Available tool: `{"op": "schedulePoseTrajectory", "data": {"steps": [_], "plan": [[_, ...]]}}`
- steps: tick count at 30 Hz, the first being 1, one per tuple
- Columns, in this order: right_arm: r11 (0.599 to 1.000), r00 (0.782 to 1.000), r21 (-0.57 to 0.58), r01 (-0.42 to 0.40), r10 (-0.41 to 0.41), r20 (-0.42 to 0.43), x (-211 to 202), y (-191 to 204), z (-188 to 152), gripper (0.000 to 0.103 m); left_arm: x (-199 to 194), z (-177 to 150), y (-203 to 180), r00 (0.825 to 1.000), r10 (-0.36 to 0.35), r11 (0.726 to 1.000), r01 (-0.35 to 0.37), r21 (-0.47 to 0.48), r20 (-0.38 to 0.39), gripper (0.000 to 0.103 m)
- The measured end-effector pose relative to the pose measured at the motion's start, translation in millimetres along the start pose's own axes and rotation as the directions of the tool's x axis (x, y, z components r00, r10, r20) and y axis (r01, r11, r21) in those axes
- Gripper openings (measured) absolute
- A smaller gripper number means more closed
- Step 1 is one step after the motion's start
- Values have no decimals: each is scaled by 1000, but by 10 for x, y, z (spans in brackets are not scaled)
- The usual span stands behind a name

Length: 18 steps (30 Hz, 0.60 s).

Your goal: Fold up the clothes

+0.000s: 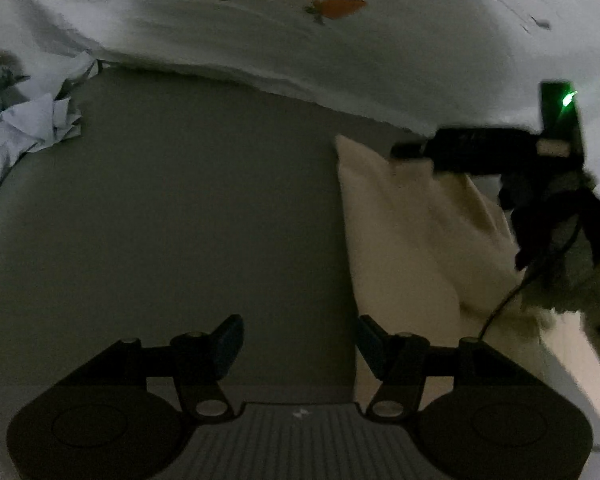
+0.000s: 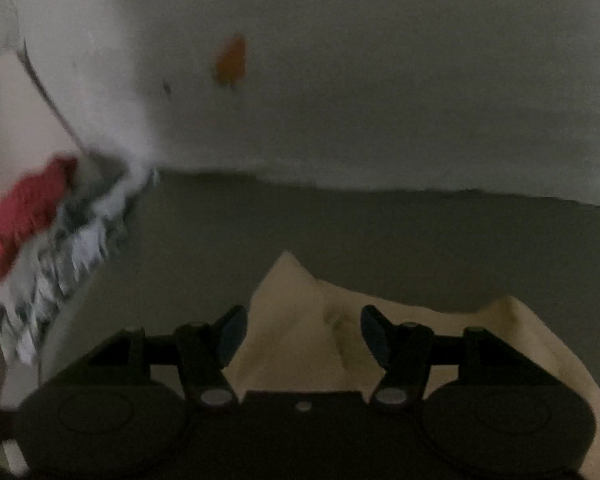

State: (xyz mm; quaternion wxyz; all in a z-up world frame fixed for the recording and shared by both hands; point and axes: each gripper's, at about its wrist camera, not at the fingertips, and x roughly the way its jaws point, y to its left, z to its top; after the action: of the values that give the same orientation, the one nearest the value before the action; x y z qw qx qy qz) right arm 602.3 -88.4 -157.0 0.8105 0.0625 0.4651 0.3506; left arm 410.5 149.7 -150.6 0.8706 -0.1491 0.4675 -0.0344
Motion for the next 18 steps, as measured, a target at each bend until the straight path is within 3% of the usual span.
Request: {"op": "schedulePoseTrajectory", "data": {"steps": [1,2,4,6,10,12,15,18], "plan": [[999,999,-7,-33,33,-31,77,-26,27,52,45,58,38,1000,-8,1000,8,-12,4,64],[996,995,-23,-85,84,-52,122,-32,49,29,86,112,69,1000,-11,1000,11,-19,10,64],[987,988,-77,-144,139,-66,135,6,78,7,157,201,112,1000,-14,1000,15,-26,24,64],[976,981,-107,-191,185,-67,147,63,141,5,227,282,146,999,-17,999,18,-34,37,64],[960,960,-31,-278,278,17,160,5,319,5,316,407,184,998,-10,999,13,-52,69,65],[965,964,-7,-263,263,40,250,-55,373,5,361,435,176,997,4,998,0,-58,74,65],[985,986,-19,-169,169,-9,524,-101,334,5,450,469,147,997,36,998,-32,-50,70,65],[987,987,16,-159,159,24,550,-117,270,5,485,461,62,997,47,999,-46,-29,57,65]]}}
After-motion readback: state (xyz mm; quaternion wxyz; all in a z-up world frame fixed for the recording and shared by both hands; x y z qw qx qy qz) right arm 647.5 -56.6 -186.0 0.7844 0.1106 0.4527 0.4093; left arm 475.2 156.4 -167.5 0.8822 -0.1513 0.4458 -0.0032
